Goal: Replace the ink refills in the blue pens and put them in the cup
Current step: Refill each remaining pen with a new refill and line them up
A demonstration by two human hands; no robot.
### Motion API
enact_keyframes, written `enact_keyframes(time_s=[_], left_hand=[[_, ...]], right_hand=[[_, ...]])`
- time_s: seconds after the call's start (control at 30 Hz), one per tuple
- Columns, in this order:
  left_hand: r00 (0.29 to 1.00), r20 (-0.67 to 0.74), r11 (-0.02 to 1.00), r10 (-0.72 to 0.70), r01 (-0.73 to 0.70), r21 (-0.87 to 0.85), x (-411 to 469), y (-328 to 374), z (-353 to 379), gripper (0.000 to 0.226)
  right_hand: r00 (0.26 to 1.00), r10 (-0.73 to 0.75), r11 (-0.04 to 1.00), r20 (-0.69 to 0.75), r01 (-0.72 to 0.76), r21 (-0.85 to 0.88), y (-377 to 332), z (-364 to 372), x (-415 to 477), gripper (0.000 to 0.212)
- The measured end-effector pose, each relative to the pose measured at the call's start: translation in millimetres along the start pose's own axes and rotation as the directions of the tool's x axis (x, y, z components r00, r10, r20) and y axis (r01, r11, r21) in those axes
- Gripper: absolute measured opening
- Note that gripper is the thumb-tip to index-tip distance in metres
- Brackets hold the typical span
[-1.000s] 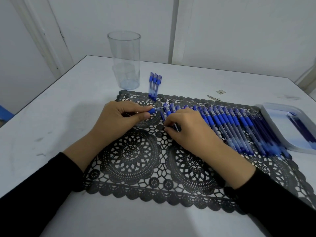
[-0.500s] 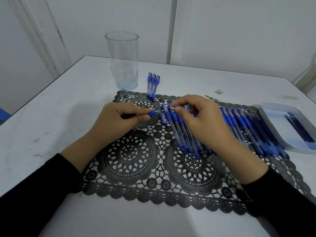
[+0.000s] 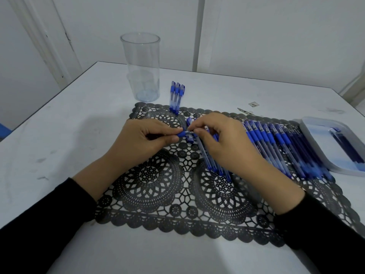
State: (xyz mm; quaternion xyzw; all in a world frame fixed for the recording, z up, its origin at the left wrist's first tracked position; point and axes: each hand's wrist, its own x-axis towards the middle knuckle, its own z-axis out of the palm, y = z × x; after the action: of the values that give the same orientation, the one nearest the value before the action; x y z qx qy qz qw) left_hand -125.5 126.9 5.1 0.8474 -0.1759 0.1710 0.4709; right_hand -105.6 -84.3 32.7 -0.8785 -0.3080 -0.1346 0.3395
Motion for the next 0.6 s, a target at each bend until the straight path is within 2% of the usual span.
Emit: enact_keyframes(time_s=[0.3, 0.43, 0.47, 0.53, 0.6], left_hand=[[1.0, -0.012, 1.0, 0.023, -0.023, -0.007, 0.3, 0.7, 2.0, 0.03], [1.0, -0.016, 0.999, 0.016, -0.017, -0.029, 0.9, 1.8, 1.7, 0.03], [1.0, -0.016, 0.999, 0.013, -0.013, -0.032, 1.4, 2.1, 1.6, 0.031], [1.0, -0.018, 0.999, 0.013, -0.013, -0.04, 1.8, 2.4, 1.2, 0.032], [1.0, -0.022, 0.999, 0.017, -0.018, -0.049, 1.4, 2.3, 0.5, 0.032]], right_hand=[[0.994, 0.082, 0.987, 0.075, -0.092, 0.132, 4.4, -1.0, -3.0, 0.007], [0.994, 0.078, 0.991, 0.07, -0.085, 0.1, 4.7, 1.7, -2.4, 0.032], [0.994, 0.082, 0.989, 0.067, -0.089, 0.116, 4.4, 1.4, -2.7, 0.031], [0.994, 0.088, 0.976, 0.056, -0.098, 0.195, 3.8, -0.2, -3.9, 0.016], [0.998, 0.047, 0.973, 0.036, -0.054, 0.226, 4.1, -1.0, -4.9, 0.01]])
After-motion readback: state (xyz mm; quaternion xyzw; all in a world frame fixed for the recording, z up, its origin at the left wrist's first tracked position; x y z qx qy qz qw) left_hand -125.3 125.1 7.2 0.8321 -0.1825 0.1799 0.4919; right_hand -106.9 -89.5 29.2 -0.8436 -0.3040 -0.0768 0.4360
